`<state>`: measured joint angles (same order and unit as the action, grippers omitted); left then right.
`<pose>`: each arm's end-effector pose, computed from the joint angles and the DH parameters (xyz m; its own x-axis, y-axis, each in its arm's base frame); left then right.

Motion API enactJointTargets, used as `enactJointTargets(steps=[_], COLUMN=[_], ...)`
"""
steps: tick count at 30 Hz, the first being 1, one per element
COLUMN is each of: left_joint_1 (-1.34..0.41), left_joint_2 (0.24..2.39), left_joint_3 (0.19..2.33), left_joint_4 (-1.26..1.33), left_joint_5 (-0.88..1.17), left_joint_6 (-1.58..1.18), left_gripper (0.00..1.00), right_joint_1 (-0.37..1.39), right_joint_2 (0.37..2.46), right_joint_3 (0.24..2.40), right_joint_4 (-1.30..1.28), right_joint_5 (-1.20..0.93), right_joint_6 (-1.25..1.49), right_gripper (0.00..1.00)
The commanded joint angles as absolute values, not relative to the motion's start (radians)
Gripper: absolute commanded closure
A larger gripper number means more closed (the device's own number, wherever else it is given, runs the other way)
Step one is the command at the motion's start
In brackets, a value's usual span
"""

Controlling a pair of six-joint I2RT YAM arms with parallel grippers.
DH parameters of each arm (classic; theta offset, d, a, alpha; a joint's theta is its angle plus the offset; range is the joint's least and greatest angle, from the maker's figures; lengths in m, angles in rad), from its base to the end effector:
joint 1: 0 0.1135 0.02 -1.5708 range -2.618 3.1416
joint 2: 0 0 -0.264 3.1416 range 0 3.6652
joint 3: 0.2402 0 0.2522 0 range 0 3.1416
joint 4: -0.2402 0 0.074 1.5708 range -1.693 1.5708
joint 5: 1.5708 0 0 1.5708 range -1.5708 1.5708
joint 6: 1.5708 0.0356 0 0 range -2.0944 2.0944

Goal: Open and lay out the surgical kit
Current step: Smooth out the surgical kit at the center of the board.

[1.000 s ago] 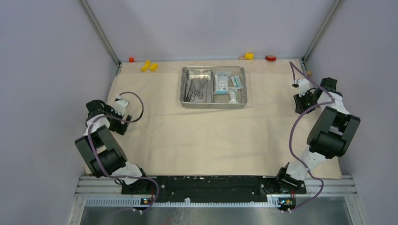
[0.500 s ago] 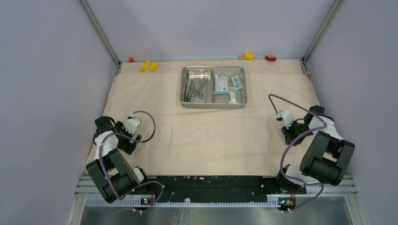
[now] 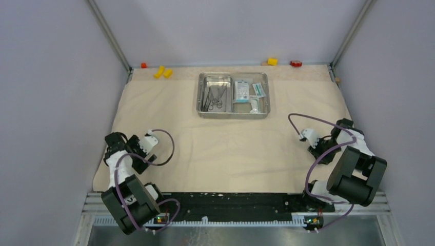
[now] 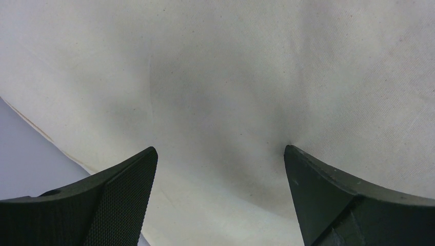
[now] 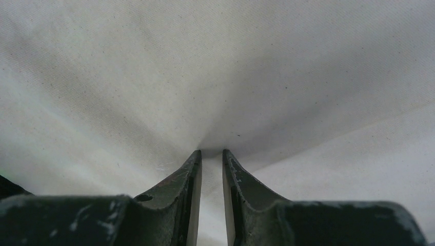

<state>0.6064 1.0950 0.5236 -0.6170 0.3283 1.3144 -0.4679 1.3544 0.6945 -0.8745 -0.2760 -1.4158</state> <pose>0.1526 0.0919 0.1662 -0.6195 0.6846 -0.3840 0.6257 0.7261 0.2851 0.1807 -0.0804 0.1604 -0.5577 -0.7833 -0.2747 -0.8156 0.5786 0.0061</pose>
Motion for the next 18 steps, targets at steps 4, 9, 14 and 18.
enactJointTargets(steps=[4, 9, 14, 18], left_joint_1=[0.625, 0.626, 0.626, 0.626], left_joint_2=[1.049, 1.007, 0.985, 0.977], left_joint_3=[0.429, 0.407, 0.399, 0.432], left_joint_4=[-0.836, -0.865, -0.876, -0.889], left_joint_5=[0.148, 0.110, 0.072, 0.068], left_joint_6=[1.474, 1.499, 1.520, 1.517], left_gripper=[0.01, 0.01, 0.01, 0.01], right_joint_1=[-0.479, -0.486, -0.500, -0.526], right_joint_2=[1.366, 1.374, 1.372, 1.369], right_joint_3=[0.669, 0.675, 0.710, 0.770], right_joint_4=[-0.923, -0.921, -0.948, -0.989], right_joint_5=[-0.152, -0.129, -0.124, -0.154], right_joint_6=[-1.469, -1.474, -1.484, -1.499], right_gripper=[0.79, 0.80, 0.80, 0.80])
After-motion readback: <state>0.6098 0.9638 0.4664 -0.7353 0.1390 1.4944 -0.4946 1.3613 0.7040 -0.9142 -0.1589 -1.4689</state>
